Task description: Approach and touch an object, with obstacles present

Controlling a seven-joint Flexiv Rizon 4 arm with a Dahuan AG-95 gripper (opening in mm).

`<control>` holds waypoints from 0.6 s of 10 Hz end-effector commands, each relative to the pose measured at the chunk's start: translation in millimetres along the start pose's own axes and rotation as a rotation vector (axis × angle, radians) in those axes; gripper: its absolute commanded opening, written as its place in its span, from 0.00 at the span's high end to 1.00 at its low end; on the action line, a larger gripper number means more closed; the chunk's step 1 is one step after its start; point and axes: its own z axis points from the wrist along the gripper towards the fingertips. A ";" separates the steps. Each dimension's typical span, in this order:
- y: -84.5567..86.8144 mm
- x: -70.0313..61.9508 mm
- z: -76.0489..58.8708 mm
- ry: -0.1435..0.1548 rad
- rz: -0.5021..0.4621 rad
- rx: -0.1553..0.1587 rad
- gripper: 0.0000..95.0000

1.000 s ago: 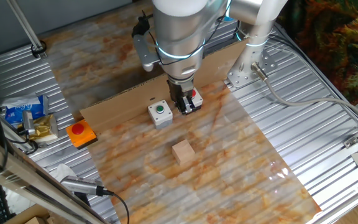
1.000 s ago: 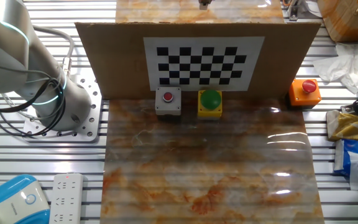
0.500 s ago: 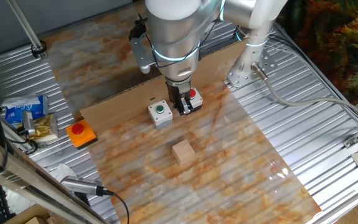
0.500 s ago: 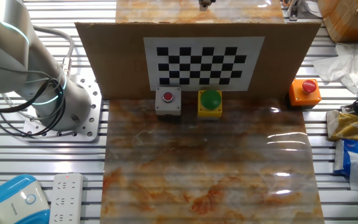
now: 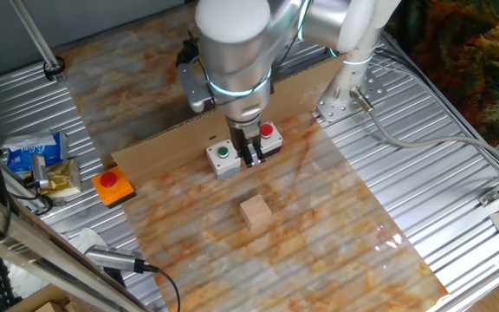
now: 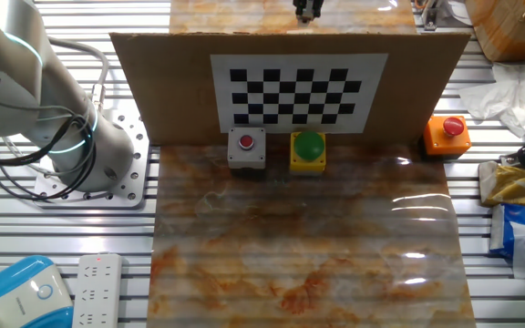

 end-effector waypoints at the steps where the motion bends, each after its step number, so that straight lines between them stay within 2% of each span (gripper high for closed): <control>1: -2.1 -5.1 9.2 0.001 -0.007 0.004 1.00; 6: -4.1 -15.7 40.5 -0.009 -0.018 0.016 1.00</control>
